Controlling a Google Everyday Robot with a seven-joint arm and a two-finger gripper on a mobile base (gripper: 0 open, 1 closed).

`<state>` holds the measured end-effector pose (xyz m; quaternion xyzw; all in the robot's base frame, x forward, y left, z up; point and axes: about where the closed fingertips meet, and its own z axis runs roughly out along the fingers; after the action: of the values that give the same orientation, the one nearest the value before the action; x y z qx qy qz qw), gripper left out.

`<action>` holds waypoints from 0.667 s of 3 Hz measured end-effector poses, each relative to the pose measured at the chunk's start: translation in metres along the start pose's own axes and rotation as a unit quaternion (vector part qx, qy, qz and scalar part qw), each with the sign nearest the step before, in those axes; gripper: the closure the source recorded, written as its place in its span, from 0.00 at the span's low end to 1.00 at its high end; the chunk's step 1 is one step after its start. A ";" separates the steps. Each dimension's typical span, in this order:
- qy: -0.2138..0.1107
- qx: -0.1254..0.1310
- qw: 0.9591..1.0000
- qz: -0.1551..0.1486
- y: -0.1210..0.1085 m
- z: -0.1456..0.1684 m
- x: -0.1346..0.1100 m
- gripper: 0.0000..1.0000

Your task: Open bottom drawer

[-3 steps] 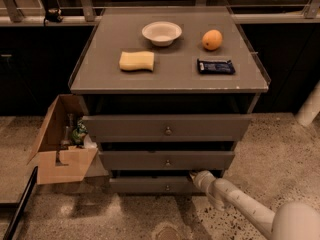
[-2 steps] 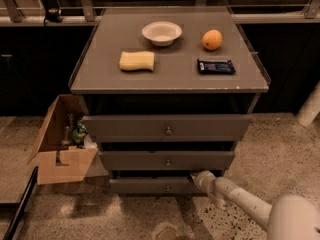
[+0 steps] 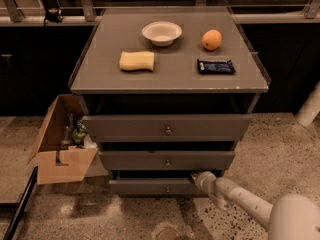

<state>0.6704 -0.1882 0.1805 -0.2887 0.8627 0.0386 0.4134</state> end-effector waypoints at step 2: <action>0.019 0.013 0.999 0.038 0.005 -0.032 0.019 1.00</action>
Offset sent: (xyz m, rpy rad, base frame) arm -0.1517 -0.0619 0.0272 0.0772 0.1818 -0.3171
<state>0.6359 -0.2027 0.1865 -0.2510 0.8814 0.0378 0.3985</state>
